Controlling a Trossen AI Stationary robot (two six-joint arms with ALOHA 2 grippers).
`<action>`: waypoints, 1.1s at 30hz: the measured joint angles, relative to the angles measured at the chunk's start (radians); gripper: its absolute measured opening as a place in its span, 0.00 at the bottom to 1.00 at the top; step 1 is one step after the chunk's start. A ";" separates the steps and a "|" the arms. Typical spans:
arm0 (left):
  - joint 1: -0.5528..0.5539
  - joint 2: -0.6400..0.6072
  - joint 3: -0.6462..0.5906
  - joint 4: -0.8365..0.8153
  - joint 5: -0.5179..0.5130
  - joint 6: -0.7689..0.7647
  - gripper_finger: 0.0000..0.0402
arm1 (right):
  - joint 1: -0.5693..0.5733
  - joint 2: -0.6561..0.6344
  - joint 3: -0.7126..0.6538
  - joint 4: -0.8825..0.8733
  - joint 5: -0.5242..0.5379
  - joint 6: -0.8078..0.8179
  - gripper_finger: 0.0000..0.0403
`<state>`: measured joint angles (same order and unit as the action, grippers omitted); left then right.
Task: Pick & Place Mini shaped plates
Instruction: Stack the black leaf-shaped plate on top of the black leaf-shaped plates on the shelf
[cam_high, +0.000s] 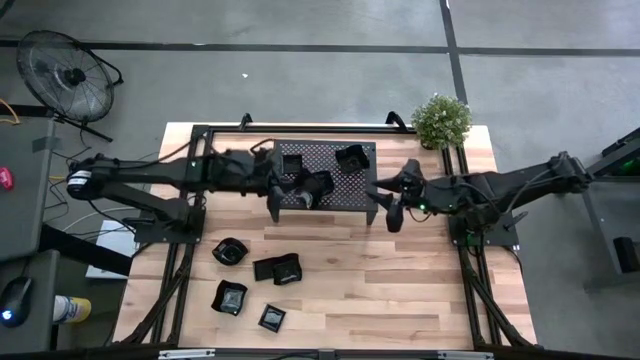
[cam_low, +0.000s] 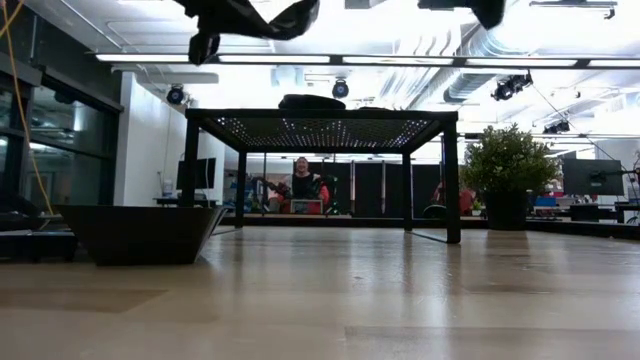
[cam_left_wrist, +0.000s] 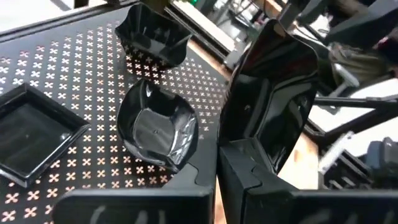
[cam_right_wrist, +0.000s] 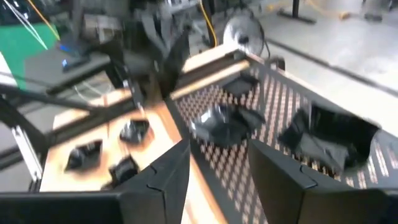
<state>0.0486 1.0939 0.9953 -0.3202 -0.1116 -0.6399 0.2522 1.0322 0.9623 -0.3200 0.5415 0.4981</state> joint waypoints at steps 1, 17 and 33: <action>0.016 0.000 0.021 -0.026 0.026 0.000 0.00 | 0.008 -0.002 0.000 -0.027 0.000 0.018 0.39; 0.269 0.171 0.302 -0.395 0.450 0.094 0.00 | 0.066 0.001 -0.003 -0.221 0.003 0.107 0.37; 0.326 0.493 0.638 -0.742 0.552 0.217 0.00 | 0.110 0.002 -0.143 -0.163 -0.002 0.210 0.37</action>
<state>0.3744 1.5870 1.6330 -1.0625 0.4400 -0.4226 0.3622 1.0340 0.8196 -0.4835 0.5396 0.7078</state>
